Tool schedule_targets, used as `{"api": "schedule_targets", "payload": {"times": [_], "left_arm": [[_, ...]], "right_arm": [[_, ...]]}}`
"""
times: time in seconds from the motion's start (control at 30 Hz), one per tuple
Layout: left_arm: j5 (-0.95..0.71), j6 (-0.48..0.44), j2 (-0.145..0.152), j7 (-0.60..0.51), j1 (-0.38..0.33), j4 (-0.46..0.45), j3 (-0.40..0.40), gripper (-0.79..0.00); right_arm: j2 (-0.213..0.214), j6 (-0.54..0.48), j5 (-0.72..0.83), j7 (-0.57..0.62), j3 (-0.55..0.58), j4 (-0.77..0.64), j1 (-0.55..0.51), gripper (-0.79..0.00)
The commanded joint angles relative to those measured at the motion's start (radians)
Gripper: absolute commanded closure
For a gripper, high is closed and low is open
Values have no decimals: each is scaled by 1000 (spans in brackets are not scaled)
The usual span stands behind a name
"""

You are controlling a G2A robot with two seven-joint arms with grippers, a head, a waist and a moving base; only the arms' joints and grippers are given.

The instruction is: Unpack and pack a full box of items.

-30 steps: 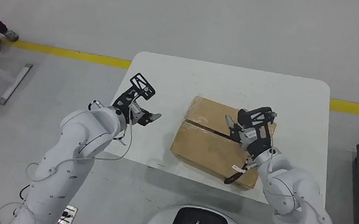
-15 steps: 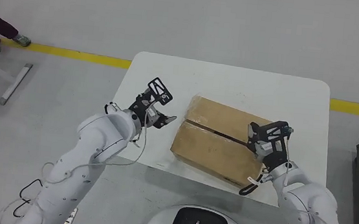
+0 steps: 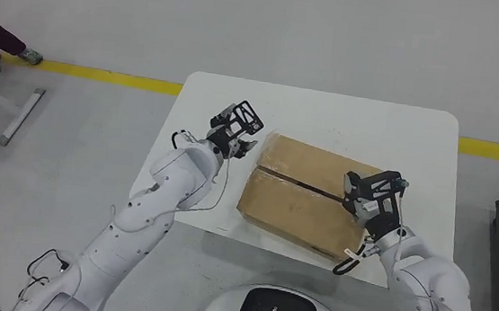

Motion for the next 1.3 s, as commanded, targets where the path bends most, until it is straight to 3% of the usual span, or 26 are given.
{"api": "schedule_targets", "payload": {"times": [0.0, 0.17, 0.3, 0.4, 0.47, 0.6, 0.77, 0.83, 0.97, 1.07, 1.2, 1.23, 1.27], "left_arm": [[-2, -7, -2, -4, -7, 5, 3, -650], [-35, -36, -3, -28, 7, -16, -12, -714], [-84, -50, -5, -60, 20, -43, -27, -717], [-99, -61, -5, -78, 32, -61, -36, -779], [-104, -65, -5, -82, 39, -66, -38, -770], [-97, -60, -9, -70, 39, -54, -23, -711], [-81, -39, -17, -53, 15, -14, 6, -489], [-79, -34, -20, -51, 5, -3, 14, -446], [-78, -38, -25, -44, -10, 9, 24, -465], [-84, -58, -26, -41, -11, 5, 29, -526], [-77, -66, -29, -44, -6, 5, 42, -526], [-75, -66, -30, -44, -6, 5, 44, -548], [-63, -73, -30, -46, -9, 3, 48, -625]], "right_arm": [[1, -1, 1, 1, 0, 3, 3, 0], [2, -4, 5, 3, -3, 15, 12, 0], [4, -6, 5, 6, -8, 20, 21, 0], [5, -5, 5, 6, -11, 22, 25, 0], [5, -5, 4, 6, -14, 26, 27, 0], [6, -3, 3, 7, -20, 26, 29, 0], [8, 2, 0, 11, -23, 21, 20, 0], [9, 5, 0, 12, -23, 18, 14, 0], [11, 10, -1, 13, -23, 12, 6, 0], [13, 14, -1, 15, -22, 10, 4, 0], [14, 17, 1, 16, -21, 11, 4, 0], [15, 18, 2, 16, -20, 10, 4, 0], [15, 19, 5, 15, -18, 9, 4, 0]]}}
